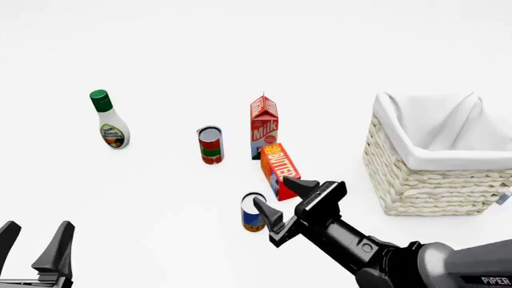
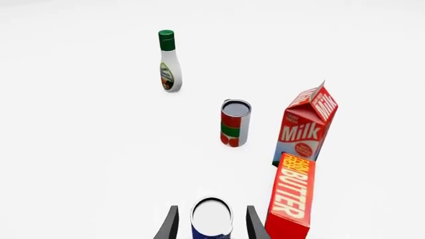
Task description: Pick the alphabet soup and place it in the basket.
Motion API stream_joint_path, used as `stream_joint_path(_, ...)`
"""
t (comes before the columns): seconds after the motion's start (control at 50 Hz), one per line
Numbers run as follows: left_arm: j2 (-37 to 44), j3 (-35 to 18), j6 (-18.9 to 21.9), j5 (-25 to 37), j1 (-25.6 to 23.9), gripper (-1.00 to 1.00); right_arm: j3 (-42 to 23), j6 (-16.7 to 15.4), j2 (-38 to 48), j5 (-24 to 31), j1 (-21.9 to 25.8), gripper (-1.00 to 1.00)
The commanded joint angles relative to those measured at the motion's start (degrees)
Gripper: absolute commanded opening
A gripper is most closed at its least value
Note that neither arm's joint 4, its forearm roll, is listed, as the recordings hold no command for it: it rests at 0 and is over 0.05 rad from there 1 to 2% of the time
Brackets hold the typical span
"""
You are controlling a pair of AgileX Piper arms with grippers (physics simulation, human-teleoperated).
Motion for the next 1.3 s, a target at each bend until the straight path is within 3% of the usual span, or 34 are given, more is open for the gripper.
stream_joint_path(0.02,0.0,0.0,0.0,0.0,0.0,1.00,-0.6,0.1,2.5,-1.0,-0.3,1.00)
stream_joint_path(1.3,0.0,0.0,0.0,0.0,0.0,1.00,-4.9,0.7,13.7,-4.2,-0.6,1.00)
